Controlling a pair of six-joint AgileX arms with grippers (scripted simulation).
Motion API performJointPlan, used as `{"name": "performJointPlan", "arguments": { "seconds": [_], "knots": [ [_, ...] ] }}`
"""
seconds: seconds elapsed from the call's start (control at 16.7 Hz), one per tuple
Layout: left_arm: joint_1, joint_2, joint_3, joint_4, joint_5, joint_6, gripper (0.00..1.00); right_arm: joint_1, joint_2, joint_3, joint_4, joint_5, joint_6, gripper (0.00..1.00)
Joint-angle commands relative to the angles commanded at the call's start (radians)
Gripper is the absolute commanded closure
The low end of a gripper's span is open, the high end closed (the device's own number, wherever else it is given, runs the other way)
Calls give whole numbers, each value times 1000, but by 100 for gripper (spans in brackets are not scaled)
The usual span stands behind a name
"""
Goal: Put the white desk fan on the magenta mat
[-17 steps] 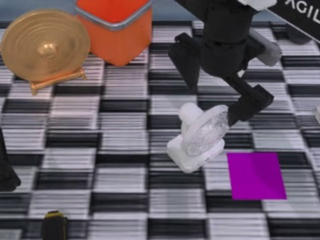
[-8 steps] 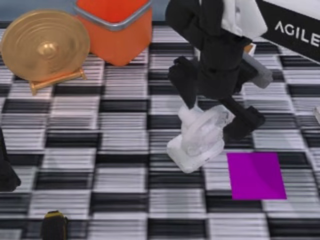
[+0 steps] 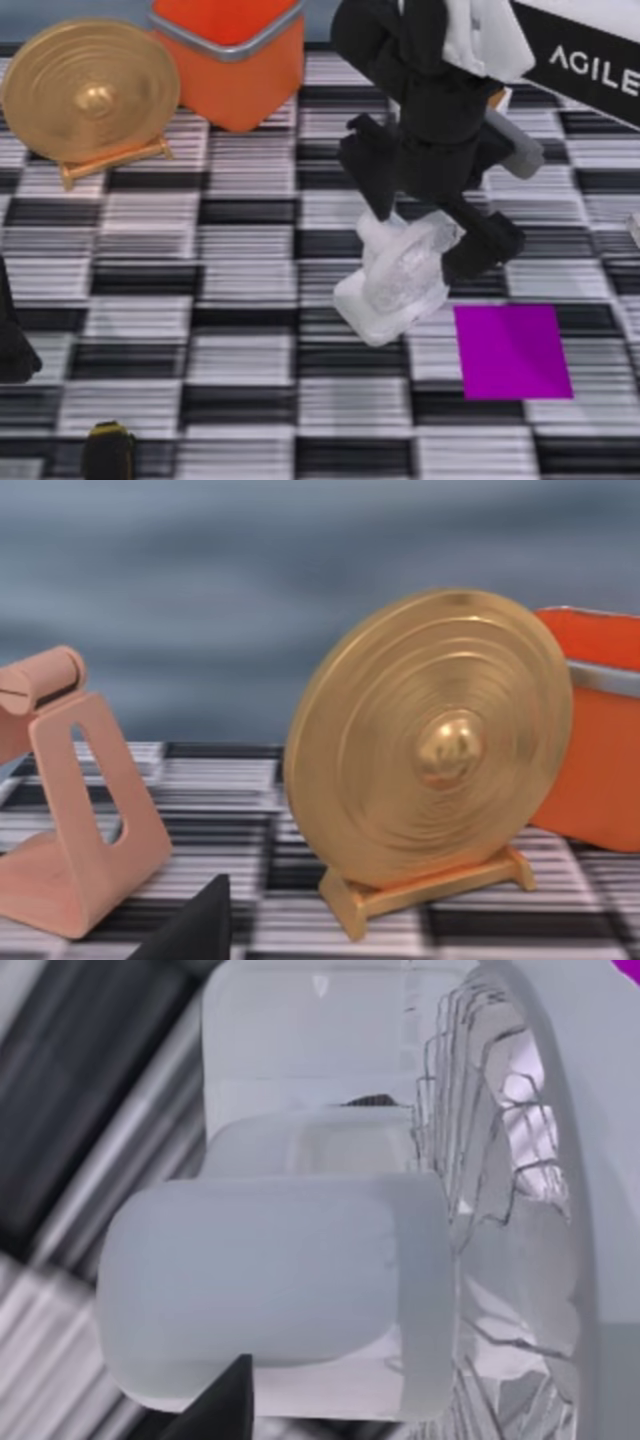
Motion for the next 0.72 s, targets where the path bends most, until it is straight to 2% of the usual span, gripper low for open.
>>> {"name": "performJointPlan", "arguments": {
  "seconds": [0.6, 0.72],
  "knots": [
    [0, 0, 0, 0, 0, 0, 0, 0, 0, 0, 0, 0, 0, 98],
    [0, 0, 0, 0, 0, 0, 0, 0, 0, 0, 0, 0, 0, 100]
  ]
}}
